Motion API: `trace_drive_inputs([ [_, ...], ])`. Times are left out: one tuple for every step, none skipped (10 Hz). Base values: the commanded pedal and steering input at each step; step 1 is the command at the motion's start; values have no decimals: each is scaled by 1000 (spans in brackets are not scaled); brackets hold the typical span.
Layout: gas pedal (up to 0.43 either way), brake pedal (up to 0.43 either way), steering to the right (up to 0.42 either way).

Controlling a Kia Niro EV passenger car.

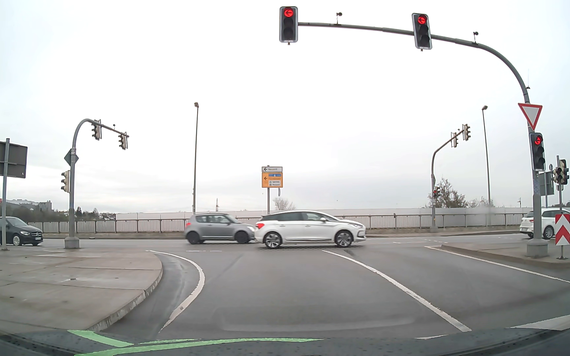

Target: Follow the waypoints while adhering to traffic rules and regulations

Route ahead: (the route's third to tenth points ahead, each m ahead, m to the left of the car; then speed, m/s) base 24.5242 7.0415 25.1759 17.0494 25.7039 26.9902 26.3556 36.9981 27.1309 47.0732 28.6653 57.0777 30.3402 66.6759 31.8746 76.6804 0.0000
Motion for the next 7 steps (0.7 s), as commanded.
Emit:
trace_drive_inputs([
  [0, 396, -14],
  [0, 390, -13],
  [0, 390, -14],
  [0, 390, -14],
  [0, 396, -14],
  [0, 396, -14],
  [0, 396, -14],
])
